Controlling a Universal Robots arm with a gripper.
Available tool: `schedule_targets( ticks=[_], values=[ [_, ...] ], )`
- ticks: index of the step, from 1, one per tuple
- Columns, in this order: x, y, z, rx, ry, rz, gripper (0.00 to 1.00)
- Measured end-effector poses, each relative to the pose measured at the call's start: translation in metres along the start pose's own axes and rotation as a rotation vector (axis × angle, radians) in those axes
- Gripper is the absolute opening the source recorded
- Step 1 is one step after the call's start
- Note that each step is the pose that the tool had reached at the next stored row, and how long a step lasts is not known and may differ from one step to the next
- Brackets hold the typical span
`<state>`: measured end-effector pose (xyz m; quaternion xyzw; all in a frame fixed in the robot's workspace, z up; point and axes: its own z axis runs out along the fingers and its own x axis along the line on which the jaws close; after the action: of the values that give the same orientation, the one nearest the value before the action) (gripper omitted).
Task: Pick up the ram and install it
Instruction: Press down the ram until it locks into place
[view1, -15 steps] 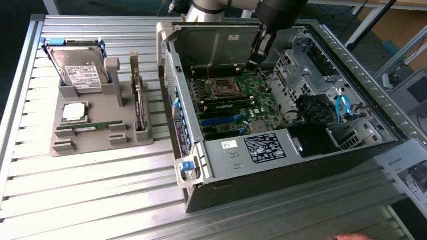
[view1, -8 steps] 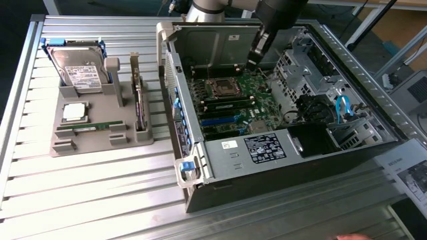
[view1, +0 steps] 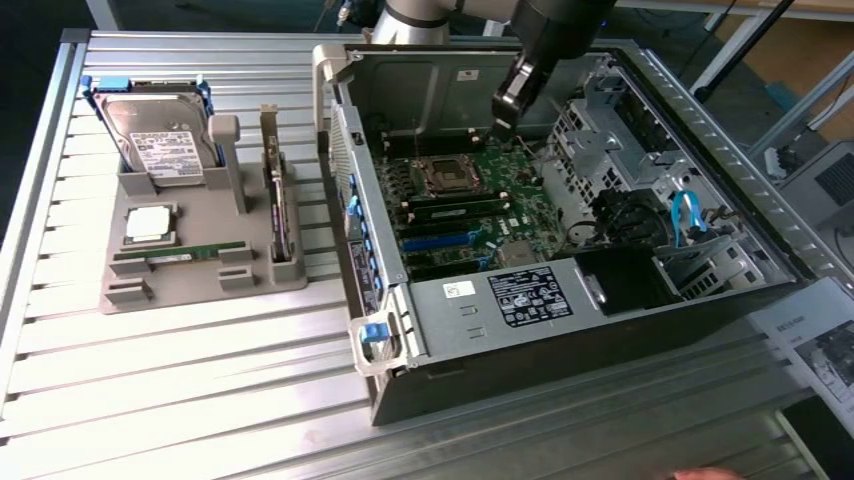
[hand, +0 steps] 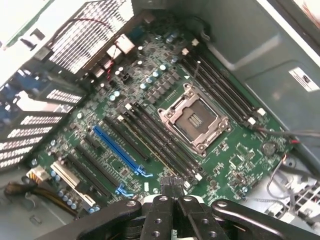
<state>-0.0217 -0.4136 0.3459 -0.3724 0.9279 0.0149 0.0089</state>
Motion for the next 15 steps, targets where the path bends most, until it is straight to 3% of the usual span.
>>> schedule_targets(
  ticks=[15],
  values=[
    [0.0, 0.0, 0.0, 0.0066, -0.005, 0.239, 0.1]
  ],
)
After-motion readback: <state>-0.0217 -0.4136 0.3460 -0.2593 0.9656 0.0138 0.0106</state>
